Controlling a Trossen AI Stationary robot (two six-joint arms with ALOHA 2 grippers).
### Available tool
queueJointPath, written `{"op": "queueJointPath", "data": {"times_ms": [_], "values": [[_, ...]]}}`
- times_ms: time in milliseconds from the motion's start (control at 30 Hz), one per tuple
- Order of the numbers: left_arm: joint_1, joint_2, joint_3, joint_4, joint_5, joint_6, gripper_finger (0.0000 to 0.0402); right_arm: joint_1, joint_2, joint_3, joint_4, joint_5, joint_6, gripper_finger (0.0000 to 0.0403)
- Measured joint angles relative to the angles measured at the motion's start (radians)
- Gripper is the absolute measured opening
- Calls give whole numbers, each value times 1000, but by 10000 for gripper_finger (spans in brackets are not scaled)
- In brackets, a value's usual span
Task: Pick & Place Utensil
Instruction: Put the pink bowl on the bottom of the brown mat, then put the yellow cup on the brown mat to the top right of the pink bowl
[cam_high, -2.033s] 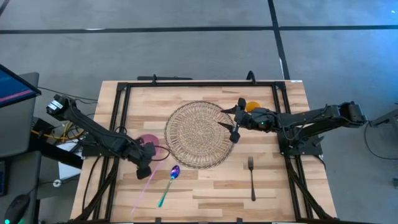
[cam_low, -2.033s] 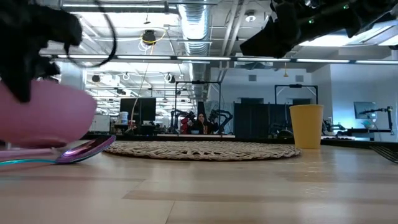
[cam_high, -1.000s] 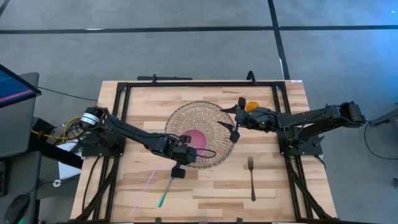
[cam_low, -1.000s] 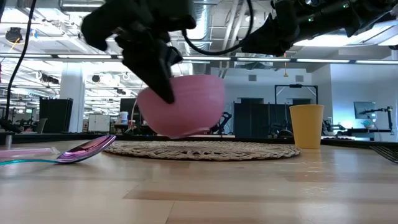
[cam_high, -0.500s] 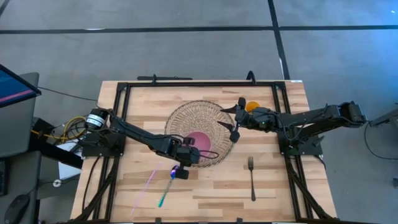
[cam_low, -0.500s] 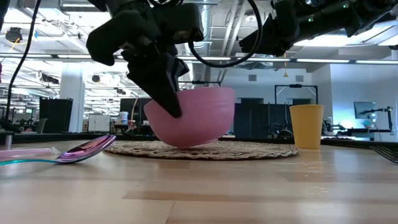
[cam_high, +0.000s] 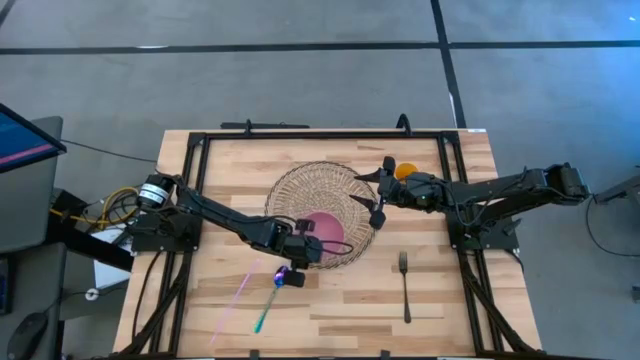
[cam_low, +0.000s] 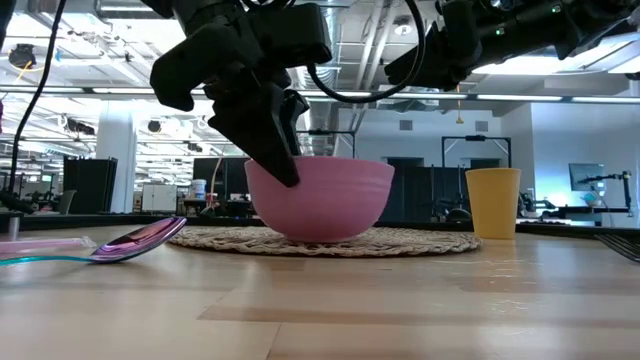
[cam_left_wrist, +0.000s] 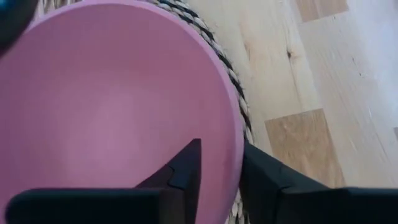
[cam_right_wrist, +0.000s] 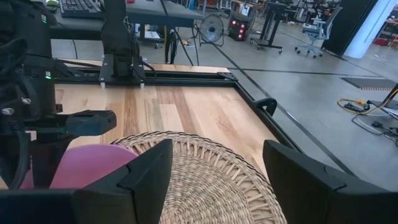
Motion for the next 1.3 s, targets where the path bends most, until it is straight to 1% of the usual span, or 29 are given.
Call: {"op": "queueJointPath", "data": {"times_ms": [133, 233, 433, 533, 667, 800, 933, 1067, 1200, 1300], "values": [[-10, -12, 0, 8, -1, 0, 134, 0, 0, 0, 0, 0, 0, 244], [-25, -50, 0, 13, -9, 0, 149, 0, 0, 0, 0, 0, -2, 244], [-54, -182, 0, 12, -18, -2, 161, 0, 0, 0, -1, 0, -2, 244], [-62, -263, -14, 13, -19, -40, 159, 0, 0, 0, -1, 0, -1, 244], [-66, -366, -55, 5, -27, -117, 157, 0, 0, 0, 0, 0, -1, 244], [-66, -461, -121, -2, -31, -252, 157, 0, 0, 0, 0, 0, -1, 244], [-76, -525, -201, -46, -35, -381, 157, 0, 0, 0, 0, 0, 0, 244], [-107, -553, -278, -75, -53, -477, 156, 0, 0, 0, 0, 0, 1, 244], [-151, -554, -340, -78, -56, -606, 156, 0, 0, 0, 0, 0, 1, 244], [-191, -543, -372, -79, -56, -672, 156, 0, 0, 0, 1, 0, 1, 244]]}}
